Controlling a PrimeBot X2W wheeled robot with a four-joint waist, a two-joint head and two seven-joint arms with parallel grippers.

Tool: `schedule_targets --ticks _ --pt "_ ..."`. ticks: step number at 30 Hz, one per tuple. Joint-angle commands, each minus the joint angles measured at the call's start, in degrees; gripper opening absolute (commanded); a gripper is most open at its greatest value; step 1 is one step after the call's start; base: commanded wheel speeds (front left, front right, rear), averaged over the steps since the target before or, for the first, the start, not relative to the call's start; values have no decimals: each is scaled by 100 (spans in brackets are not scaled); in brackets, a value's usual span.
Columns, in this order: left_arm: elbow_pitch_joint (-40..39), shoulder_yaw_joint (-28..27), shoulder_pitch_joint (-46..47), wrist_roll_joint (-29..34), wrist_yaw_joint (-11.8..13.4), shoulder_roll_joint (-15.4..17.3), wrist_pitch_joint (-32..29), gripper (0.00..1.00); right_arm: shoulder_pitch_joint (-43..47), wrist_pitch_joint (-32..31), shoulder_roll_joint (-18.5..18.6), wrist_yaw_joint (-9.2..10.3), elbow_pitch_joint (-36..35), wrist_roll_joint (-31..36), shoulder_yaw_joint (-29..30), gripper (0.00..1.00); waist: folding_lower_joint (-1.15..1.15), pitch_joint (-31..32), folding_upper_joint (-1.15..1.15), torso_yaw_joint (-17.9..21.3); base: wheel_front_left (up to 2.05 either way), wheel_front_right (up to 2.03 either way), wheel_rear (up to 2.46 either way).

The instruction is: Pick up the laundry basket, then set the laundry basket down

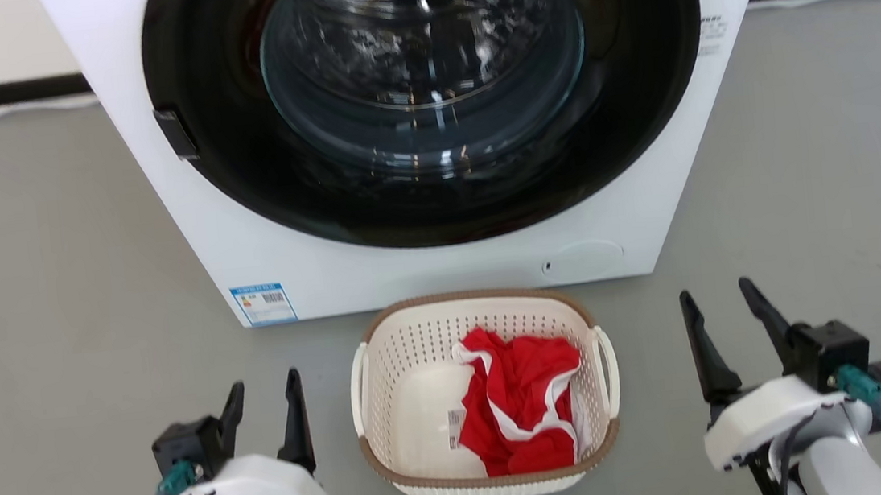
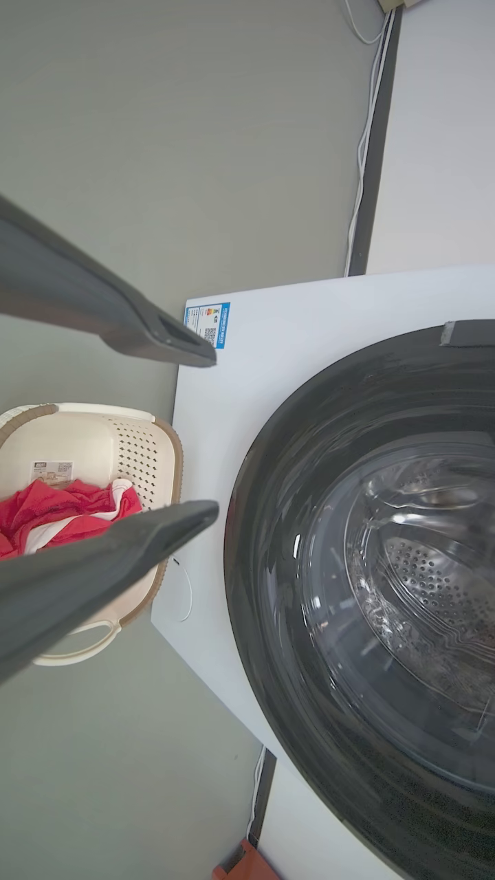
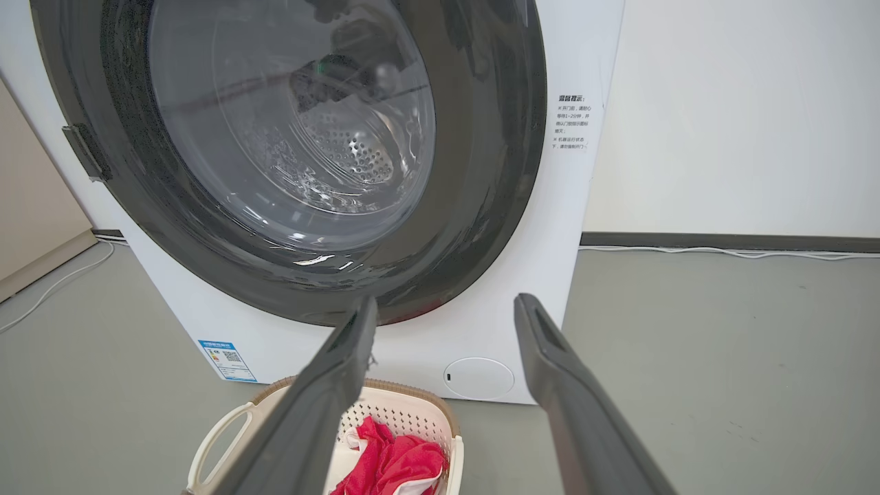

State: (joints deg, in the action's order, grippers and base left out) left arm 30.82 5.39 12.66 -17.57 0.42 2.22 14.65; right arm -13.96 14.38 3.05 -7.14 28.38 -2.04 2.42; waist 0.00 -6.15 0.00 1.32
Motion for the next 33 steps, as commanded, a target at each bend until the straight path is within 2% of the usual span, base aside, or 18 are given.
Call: schedule_targets --ticks 1,19,20,27,30,33 --pt "-204 -167 -86 32 -31 70 35 100 83 62 -17 -35 -214 -20 -163 100 0 208 0 -34 0 0 0" --pt "-1027 -231 -963 -10 65 66 35 100 896 62 -17 -35 -775 -84 -193 100 0 550 0 10 0 0 0" --pt "-907 -54 -1071 -39 38 12 -1 0 965 0 -16 0 -612 -63 -58 0 0 554 0 8 0 0 0" --pt "-746 -104 -1091 -268 14 -10 -92 0 990 -111 -28 4 -453 -320 -6 0 4 559 0 3 0 0 0" --pt "-777 -130 -1089 -450 -6 -8 -143 0 995 -164 -28 3 -486 -545 3 0 13 571 0 0 0 0 0" --pt "-804 -150 -1085 -630 -26 -6 -187 0 1002 -203 -28 2 -520 -766 1 0 3 566 0 -4 0 0 0"
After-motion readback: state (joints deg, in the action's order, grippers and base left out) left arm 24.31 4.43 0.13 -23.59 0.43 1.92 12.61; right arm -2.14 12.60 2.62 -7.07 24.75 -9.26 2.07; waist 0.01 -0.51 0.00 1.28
